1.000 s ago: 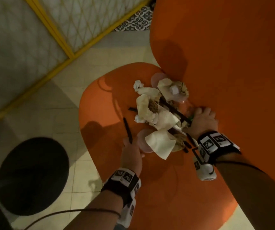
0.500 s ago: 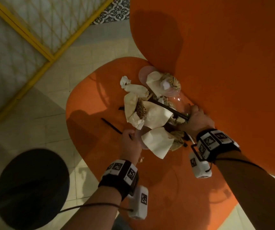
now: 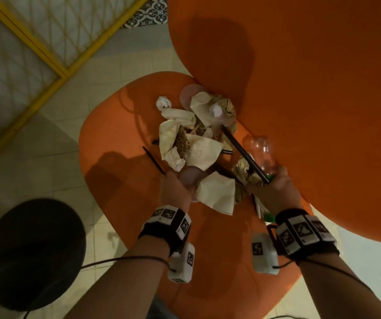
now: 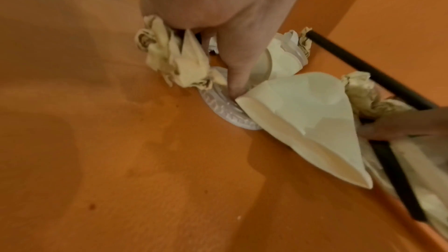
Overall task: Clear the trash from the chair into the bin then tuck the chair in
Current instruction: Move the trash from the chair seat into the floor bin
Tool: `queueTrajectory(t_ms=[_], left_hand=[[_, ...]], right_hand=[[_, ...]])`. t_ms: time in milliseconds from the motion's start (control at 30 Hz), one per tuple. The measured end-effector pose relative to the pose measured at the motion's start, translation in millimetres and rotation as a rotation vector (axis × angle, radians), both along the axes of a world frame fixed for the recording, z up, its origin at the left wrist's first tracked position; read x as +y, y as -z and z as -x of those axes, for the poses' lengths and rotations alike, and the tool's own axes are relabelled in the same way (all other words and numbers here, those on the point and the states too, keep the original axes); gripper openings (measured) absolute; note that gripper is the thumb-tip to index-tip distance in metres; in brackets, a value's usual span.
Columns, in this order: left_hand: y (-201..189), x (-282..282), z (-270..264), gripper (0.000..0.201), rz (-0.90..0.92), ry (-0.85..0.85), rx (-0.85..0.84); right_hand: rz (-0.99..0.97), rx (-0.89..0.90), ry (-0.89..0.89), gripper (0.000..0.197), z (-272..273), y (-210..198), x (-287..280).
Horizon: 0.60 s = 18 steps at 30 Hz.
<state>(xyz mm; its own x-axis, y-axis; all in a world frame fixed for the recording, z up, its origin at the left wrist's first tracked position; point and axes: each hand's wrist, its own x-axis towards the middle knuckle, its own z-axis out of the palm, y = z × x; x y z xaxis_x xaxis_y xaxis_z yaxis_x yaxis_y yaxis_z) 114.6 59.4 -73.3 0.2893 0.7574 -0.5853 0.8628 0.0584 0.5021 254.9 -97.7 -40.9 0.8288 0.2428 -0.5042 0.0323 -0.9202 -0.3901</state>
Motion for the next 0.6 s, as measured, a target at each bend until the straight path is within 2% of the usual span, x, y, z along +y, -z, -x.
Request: queueTrajectory(t_ms=[167,267,400,500,600], left_hand=[[-1,-7,2,0.040,0.042,0.028,0.040],[-1,-12,7,0.032,0.051,-0.036,-0.032],[-10,-22,19,0.035,0.016,-0.129,-0.103],[-24,-35,31,0.021,0.011,-0.208,-0.258],[-38,-50,46,0.030,-0.058,-0.215,-0.265]], right_hand=[[-0.061,0.014,0.011,0.065,2,-12,-17],[-0.072,-0.012,-0.043,0.069,3,-23,-25],[-0.123,-0.011,-0.087,0.072,4,-41,-31],[-0.194,-0.001,-0.127,0.075,9,-55,-32],[-0.279,0.061,-0.199,0.072,22,-69,-30]])
